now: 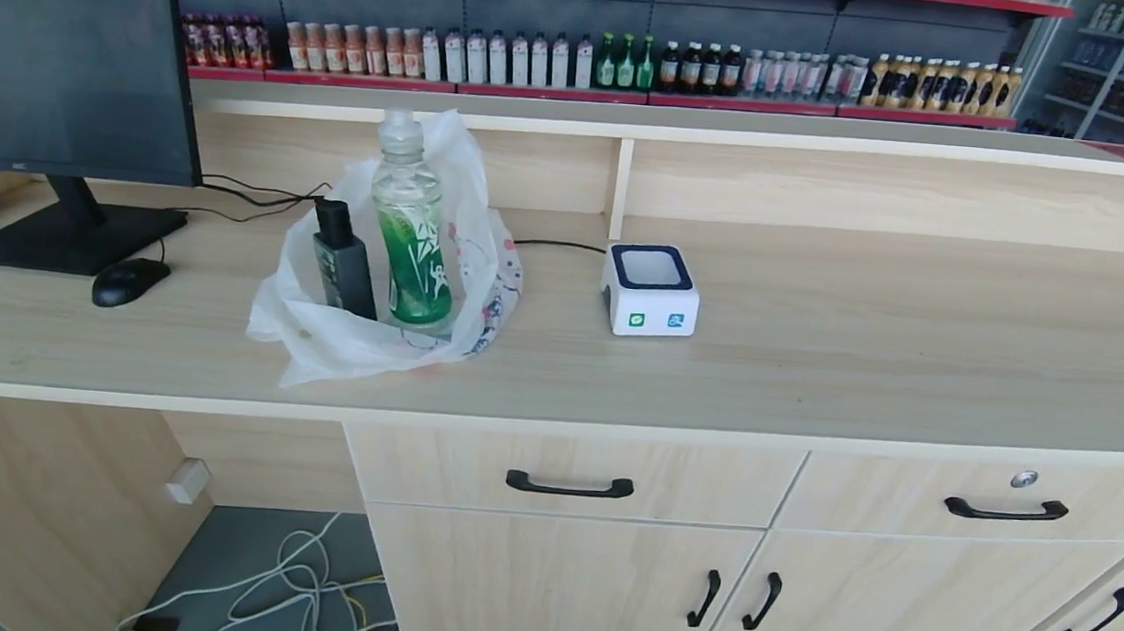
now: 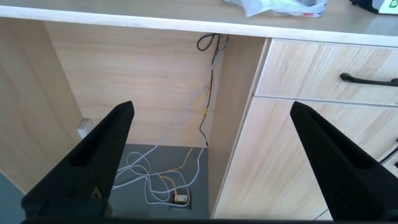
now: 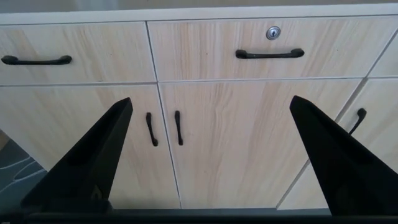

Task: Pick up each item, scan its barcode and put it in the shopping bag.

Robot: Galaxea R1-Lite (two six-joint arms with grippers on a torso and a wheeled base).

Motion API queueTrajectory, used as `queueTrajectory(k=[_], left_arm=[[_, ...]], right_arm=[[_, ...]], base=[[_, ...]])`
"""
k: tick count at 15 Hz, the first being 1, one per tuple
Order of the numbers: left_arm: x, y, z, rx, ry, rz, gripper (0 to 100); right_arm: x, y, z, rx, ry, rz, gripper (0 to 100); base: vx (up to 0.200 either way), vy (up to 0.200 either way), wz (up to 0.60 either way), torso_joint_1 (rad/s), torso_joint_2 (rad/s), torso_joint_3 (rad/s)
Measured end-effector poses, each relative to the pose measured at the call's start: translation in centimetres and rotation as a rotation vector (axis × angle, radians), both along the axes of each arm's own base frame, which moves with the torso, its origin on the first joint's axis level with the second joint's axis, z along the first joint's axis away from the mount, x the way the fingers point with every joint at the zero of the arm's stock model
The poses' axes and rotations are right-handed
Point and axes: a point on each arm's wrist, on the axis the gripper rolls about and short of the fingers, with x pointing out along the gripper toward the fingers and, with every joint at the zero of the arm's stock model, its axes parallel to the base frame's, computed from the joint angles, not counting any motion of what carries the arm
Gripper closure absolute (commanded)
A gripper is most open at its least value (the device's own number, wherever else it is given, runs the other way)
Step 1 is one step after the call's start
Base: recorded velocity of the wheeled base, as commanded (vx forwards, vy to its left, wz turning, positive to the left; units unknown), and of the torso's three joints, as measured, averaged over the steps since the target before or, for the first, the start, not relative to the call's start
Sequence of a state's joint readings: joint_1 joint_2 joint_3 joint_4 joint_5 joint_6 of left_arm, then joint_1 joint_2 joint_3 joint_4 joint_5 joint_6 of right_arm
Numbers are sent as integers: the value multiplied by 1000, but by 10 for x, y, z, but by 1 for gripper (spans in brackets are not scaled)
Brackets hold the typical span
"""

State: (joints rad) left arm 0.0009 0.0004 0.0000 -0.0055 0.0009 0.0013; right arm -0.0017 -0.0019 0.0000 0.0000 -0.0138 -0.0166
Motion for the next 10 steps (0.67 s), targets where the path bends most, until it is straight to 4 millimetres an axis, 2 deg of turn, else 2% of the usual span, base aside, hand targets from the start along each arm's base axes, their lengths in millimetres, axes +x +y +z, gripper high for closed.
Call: queueTrajectory(k=[1, 2, 8, 10], left_arm=[[0, 0, 0, 1, 0, 1, 0], [0, 0, 0, 2, 0, 1, 0], [0, 0, 0, 3, 0, 0, 0], [0, 0, 0, 2, 0, 0, 0]], right_arm=[[0, 0, 0, -1, 0, 0, 0], [0, 0, 0, -1, 0, 0, 0], [0, 0, 0, 21, -1, -1, 0], [0, 0, 0, 22, -2, -1, 0]], base=[[0, -200, 0, 2, 2, -2], [0, -200, 600, 7, 2, 2], [0, -200, 0, 2, 2, 2], [0, 0, 0, 0, 0, 0]])
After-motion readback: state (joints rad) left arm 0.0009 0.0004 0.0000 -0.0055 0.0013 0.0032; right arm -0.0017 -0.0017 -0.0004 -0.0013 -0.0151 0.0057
